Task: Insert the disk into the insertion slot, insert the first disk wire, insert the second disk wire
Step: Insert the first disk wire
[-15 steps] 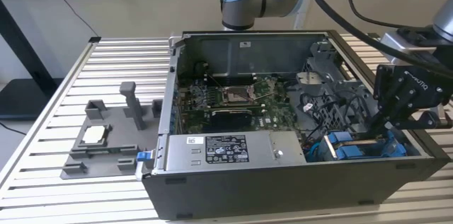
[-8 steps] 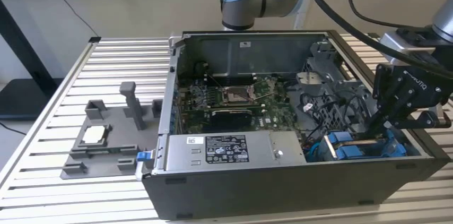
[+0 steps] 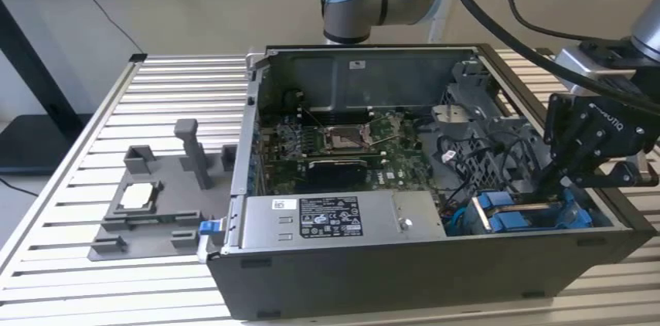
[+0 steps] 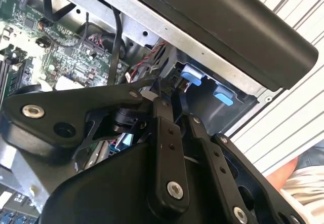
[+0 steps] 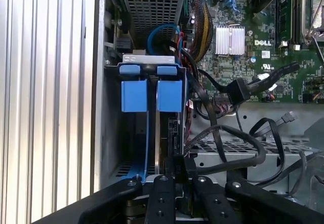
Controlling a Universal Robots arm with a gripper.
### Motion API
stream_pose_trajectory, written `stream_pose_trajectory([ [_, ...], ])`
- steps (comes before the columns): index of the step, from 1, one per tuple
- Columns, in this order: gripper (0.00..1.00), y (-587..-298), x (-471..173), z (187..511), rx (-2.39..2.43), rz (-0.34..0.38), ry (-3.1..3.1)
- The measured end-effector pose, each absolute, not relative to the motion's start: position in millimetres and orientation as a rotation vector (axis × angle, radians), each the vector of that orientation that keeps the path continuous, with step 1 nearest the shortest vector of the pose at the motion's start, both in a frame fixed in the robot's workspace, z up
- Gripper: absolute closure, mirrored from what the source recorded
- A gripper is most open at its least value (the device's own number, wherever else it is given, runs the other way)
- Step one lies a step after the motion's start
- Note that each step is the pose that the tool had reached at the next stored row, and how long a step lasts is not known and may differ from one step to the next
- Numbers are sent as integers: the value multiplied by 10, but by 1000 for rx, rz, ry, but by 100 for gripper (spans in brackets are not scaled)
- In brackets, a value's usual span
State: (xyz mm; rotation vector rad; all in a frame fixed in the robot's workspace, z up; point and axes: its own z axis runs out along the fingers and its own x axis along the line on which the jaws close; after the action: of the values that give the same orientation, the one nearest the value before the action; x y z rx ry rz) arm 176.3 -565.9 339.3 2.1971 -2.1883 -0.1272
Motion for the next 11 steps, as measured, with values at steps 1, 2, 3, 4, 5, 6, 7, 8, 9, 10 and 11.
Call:
stream_pose_trajectory([
  [1, 81, -5659, 1764, 3390, 2197, -128, -2188],
  [2, 81, -5658, 1765, 3387, 2197, -128, -2189],
  [3, 81, -5658, 1765, 3384, 2197, -128, -2189],
  [4, 81, -5658, 1766, 3378, 2198, -128, -2189],
  [5, 81, -5658, 1766, 3371, 2198, -128, -2189],
  [6, 81, -5659, 1766, 3361, 2198, -128, -2189],
  [7, 81, -5658, 1766, 3352, 2198, -128, -2189],
  [8, 81, -5659, 1766, 3341, 2198, -128, -2189],
  [9, 81, -5659, 1766, 3333, 2197, -127, -2188],
  [10, 81, -5658, 1766, 3325, 2197, -127, -2188],
  [11, 81, -5659, 1766, 3323, 2197, -127, -2188],
])
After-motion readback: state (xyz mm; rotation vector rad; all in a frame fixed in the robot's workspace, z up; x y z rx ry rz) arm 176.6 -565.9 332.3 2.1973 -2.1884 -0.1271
